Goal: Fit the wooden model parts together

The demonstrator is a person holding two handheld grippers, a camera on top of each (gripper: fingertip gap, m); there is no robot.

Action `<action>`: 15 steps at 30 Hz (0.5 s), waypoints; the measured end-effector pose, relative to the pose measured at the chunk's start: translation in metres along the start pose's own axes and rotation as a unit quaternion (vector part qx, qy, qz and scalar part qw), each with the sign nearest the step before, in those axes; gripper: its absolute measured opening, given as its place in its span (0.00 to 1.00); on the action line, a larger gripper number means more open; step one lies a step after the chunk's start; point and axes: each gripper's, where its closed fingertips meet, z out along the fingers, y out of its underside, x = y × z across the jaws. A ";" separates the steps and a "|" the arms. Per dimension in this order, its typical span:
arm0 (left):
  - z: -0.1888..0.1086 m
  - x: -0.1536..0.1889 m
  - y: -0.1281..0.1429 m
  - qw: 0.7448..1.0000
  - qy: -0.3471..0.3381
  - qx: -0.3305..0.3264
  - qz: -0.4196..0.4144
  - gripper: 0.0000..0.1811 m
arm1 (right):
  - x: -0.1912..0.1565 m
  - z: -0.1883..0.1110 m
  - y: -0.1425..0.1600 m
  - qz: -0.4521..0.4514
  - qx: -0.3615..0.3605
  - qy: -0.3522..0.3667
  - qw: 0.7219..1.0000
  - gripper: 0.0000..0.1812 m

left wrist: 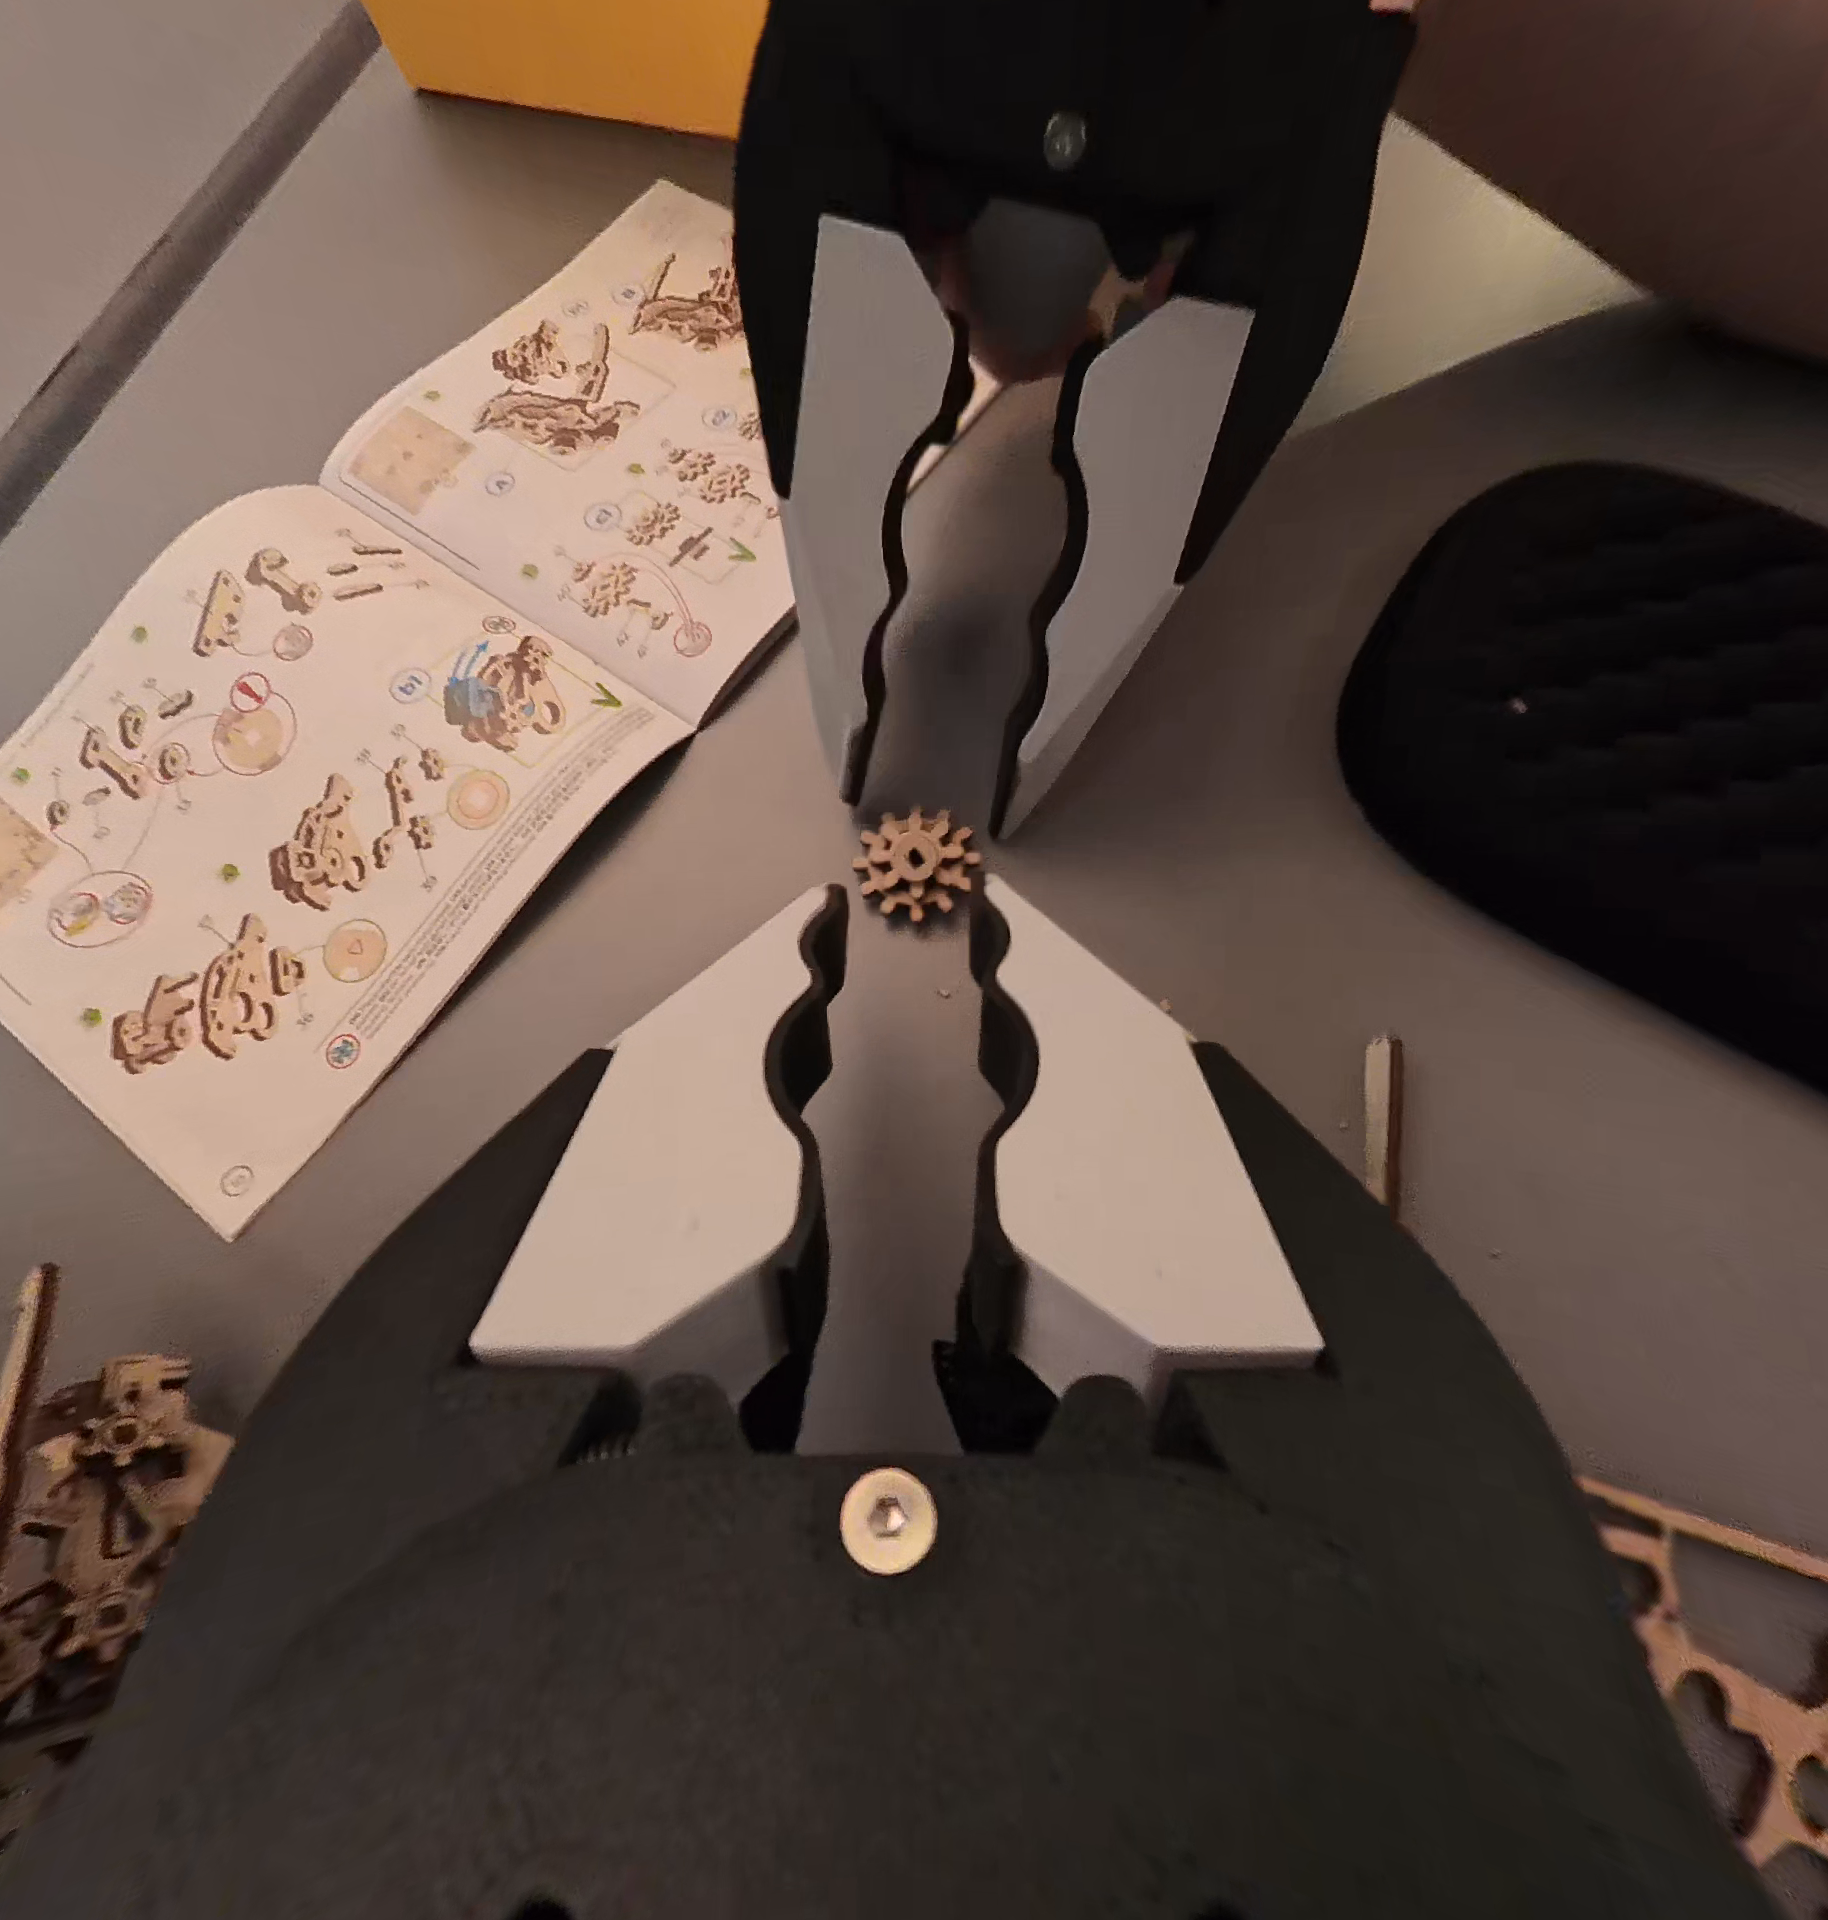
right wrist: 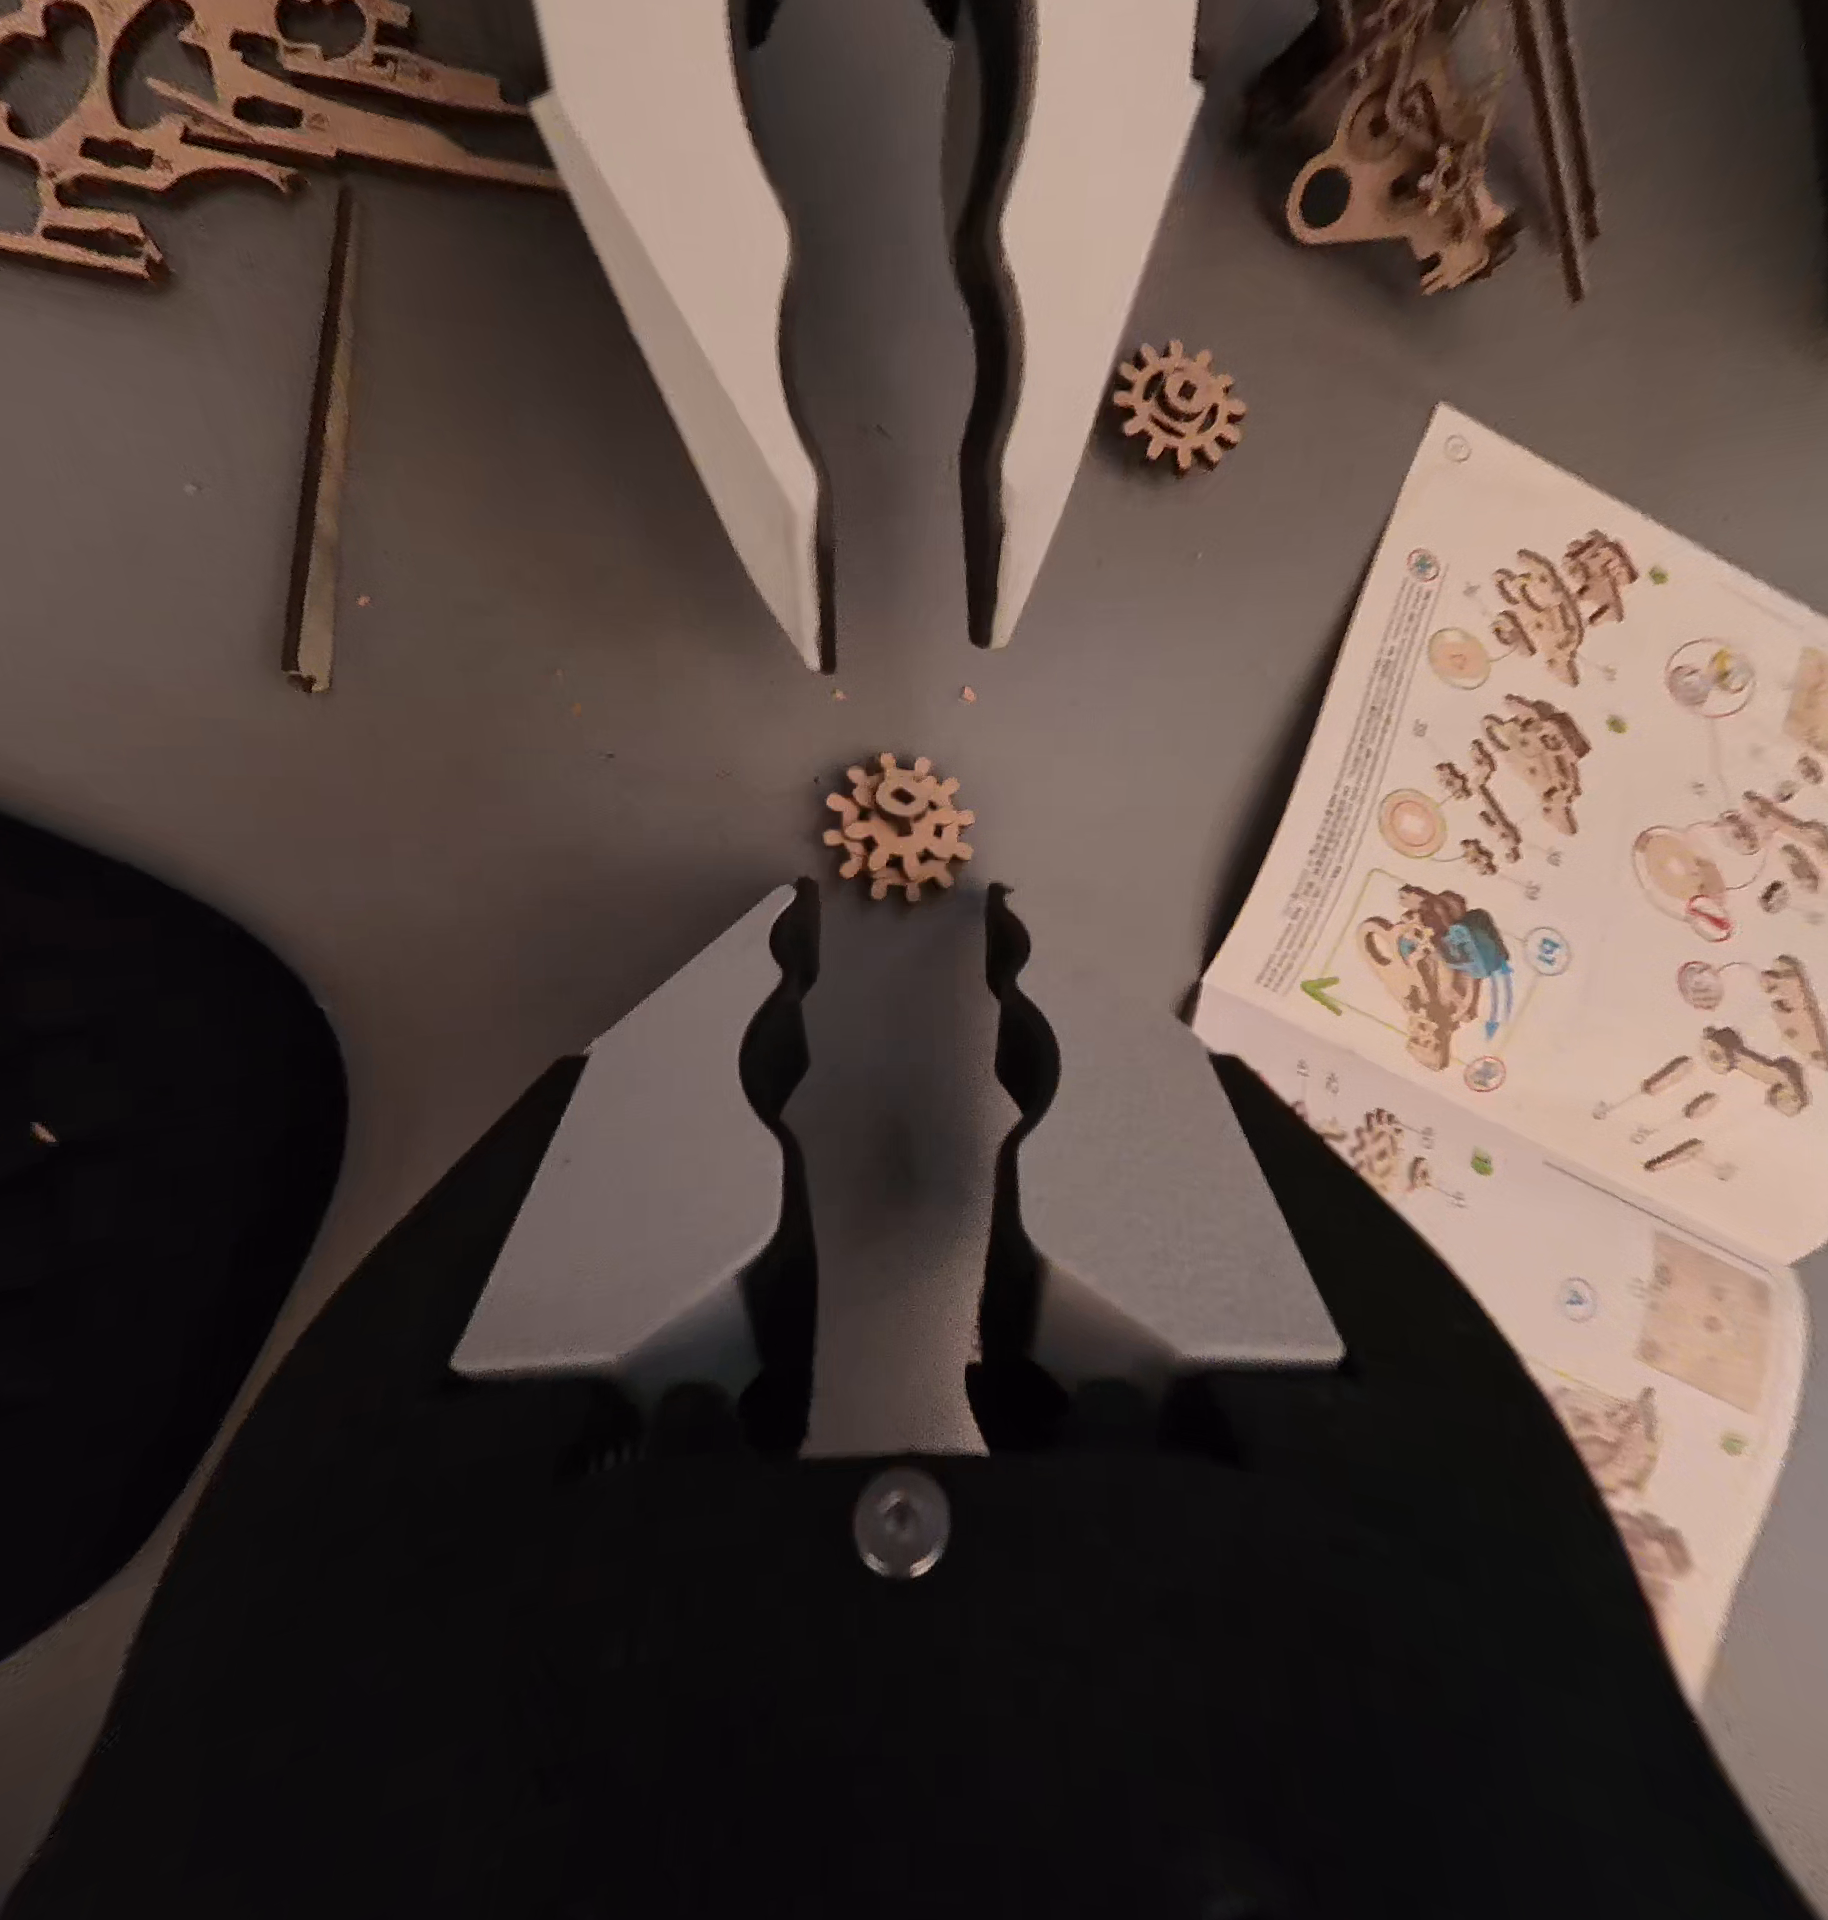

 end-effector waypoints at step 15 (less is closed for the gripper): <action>0.024 -0.002 0.001 0.999 -0.032 -0.025 -0.034 0.10 | 0.000 0.003 -0.003 0.050 0.036 -0.039 0.997 0.16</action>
